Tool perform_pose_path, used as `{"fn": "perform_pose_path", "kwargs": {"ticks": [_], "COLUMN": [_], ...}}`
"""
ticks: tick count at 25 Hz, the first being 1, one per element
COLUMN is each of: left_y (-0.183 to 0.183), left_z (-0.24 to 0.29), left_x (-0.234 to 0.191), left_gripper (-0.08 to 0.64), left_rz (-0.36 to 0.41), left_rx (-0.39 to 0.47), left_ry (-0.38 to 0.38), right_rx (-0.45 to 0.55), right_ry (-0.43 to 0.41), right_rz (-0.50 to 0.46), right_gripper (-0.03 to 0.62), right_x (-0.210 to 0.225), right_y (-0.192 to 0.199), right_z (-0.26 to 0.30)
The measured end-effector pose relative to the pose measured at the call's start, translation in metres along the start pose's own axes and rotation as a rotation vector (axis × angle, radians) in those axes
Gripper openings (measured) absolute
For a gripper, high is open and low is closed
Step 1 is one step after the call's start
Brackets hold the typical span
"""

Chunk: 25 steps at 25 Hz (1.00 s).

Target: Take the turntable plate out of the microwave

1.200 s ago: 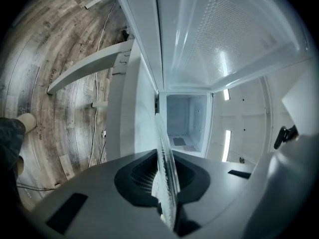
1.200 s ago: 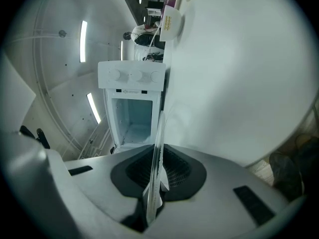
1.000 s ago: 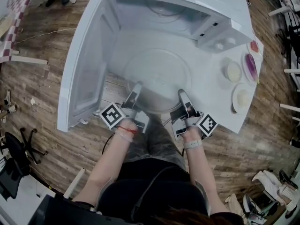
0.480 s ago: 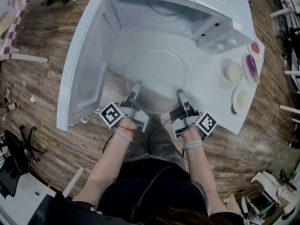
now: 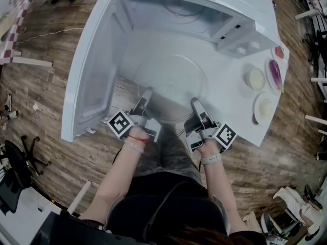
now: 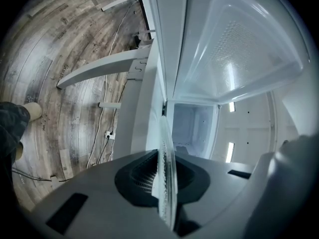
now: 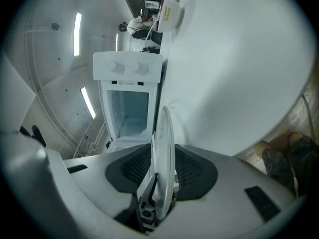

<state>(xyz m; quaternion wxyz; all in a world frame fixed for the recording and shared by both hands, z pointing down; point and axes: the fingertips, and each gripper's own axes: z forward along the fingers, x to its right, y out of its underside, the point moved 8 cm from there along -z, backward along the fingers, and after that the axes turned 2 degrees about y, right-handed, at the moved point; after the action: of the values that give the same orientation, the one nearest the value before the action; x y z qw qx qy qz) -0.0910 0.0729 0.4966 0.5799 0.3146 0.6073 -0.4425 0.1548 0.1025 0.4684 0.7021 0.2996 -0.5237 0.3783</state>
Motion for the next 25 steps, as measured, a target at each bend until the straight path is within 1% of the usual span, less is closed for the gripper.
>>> {"fn": "perform_pose_path", "kwargs": {"ticks": [3,7,12,21,25], "left_y": [-0.001,-0.001,0.001,0.002,0.002], "left_z": [0.0,0.0,0.002,0.007,0.006], "left_x": [0.0,0.0,0.002,0.002,0.0], "left_gripper": [0.029,0.029,0.031,0.031,0.031], "left_rz": [-0.006,-0.007,0.0,-0.008,-0.004], "left_rx": [0.003,0.003,0.001,0.012,0.017], "left_ry": [0.002,-0.001,0.007,0.008,0.007], "right_rx": [-0.007,-0.01,-0.037,-0.163,-0.181], "right_ry": [0.007,0.017,0.039,0.047,0.04], "right_rz": [-0.025,-0.032,-0.031,0.01,0.035], "right_gripper": [0.144,0.173,0.178,0.178,0.175], "right_x": [-0.003,-0.004,-0.004,0.008,0.009], "right_y": [0.003,0.005,0.007,0.045,0.06], "right_z": [0.0,-0.002,-0.008,-0.01,-0.002]}}
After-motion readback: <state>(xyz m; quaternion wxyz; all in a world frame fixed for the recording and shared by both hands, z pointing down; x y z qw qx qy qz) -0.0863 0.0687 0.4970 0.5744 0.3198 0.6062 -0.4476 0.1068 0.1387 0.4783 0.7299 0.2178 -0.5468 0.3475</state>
